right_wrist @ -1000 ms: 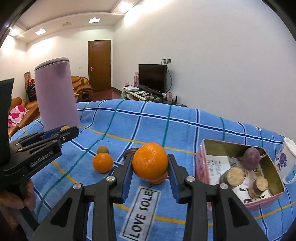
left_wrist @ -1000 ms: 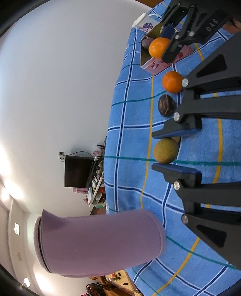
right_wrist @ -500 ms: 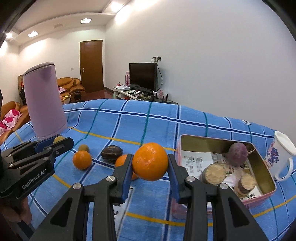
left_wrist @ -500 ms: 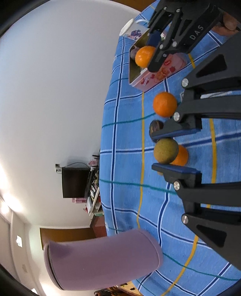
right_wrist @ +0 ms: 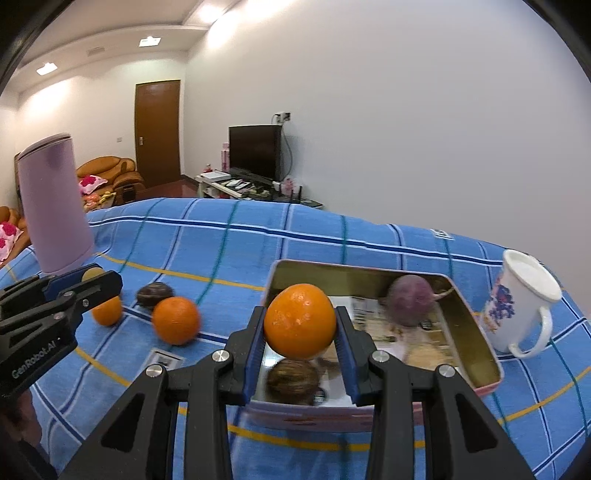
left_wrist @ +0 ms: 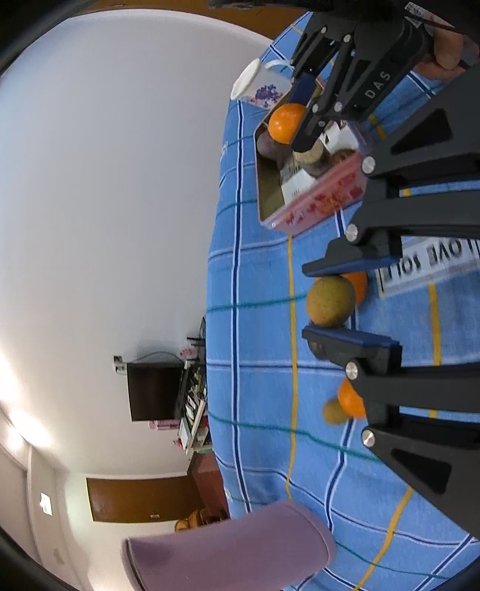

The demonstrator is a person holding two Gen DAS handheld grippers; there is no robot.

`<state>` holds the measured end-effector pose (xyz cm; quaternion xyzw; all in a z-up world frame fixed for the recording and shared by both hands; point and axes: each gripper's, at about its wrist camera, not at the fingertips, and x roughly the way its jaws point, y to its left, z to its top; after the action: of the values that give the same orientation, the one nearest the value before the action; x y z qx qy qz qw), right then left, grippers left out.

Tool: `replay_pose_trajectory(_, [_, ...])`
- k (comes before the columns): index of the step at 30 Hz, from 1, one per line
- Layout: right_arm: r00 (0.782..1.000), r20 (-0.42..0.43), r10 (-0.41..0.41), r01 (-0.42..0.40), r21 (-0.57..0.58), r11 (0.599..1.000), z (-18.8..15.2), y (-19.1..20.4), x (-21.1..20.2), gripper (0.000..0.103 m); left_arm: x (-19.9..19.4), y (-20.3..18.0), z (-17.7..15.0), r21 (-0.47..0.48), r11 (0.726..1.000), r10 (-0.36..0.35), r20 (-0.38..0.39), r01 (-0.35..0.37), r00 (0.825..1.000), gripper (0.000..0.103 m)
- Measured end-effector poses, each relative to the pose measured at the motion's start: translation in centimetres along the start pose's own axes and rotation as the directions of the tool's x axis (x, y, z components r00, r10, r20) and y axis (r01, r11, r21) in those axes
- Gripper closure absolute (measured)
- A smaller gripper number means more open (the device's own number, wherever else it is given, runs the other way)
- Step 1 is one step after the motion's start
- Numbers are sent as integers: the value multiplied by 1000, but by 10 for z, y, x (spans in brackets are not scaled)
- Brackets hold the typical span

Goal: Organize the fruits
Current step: 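Carry the orange and the yellow-green fruit over the pink tin box, then lower both fruits into the tin and open both tools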

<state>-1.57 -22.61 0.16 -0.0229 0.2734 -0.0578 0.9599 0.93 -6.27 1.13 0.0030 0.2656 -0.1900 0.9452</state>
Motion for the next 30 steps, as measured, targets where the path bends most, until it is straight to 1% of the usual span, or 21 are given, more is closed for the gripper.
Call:
replay_pose_trajectory(8, [999, 0, -40, 40, 20, 999, -1, -29, -2, 65, 12, -41, 3, 35, 999, -40, -11, 41, 999, 75])
replay_pose_trajectory(14, [997, 1, -79, 79, 22, 997, -2, -47, -1, 65, 23, -64, 7, 39, 997, -70, -25, 70, 997, 74])
replay_pose_trajectory(24, [990, -13, -144, 144, 28, 989, -2, -75, 7, 65, 43, -100, 11, 53, 993, -102, -44, 105, 994, 74])
replay_pose_trajectory(30, [985, -41, -168, 170, 34, 985, -3, -90, 15, 65, 57, -115, 10, 54, 991, -115, -63, 118, 991, 74])
